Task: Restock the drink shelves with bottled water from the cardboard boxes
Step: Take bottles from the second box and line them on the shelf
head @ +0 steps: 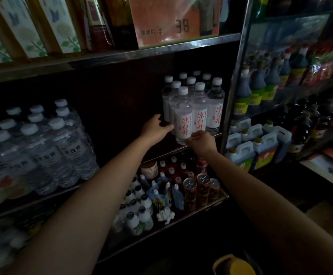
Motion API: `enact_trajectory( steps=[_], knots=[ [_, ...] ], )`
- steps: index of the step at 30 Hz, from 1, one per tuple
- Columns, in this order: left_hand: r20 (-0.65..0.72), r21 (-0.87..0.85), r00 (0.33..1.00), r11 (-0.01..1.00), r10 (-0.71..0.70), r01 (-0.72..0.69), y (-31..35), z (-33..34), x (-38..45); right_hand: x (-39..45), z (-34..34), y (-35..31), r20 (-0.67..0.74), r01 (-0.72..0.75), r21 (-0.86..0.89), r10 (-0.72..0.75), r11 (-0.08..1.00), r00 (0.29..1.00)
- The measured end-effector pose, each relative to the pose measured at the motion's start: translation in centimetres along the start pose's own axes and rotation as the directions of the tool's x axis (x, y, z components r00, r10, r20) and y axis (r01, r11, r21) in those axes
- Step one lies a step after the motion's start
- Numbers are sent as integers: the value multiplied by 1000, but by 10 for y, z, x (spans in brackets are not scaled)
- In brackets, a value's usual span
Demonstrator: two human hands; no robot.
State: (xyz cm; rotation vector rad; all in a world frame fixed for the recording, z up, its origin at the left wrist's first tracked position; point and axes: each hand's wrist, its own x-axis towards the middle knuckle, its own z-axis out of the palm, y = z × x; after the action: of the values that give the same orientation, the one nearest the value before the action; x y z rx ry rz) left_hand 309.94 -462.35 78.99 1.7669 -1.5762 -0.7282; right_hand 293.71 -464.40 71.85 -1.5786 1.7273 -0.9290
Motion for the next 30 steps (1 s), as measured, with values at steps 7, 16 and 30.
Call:
enact_trajectory(
  steps=[7,16,30],
  knots=[
    [73,186,996,980,52,-64,-19,-12,-77,-92,-23,-11,88,233,-169,-221,958,971],
    [155,231,988,971,20,-56,-43,-23,-199,-213,-43,0,72,150,-261,-136,954,988],
    [225,197,971,973,77,-123,-34,5,-333,-359,-91,30,11,164,-240,-166,957,986]
  ],
)
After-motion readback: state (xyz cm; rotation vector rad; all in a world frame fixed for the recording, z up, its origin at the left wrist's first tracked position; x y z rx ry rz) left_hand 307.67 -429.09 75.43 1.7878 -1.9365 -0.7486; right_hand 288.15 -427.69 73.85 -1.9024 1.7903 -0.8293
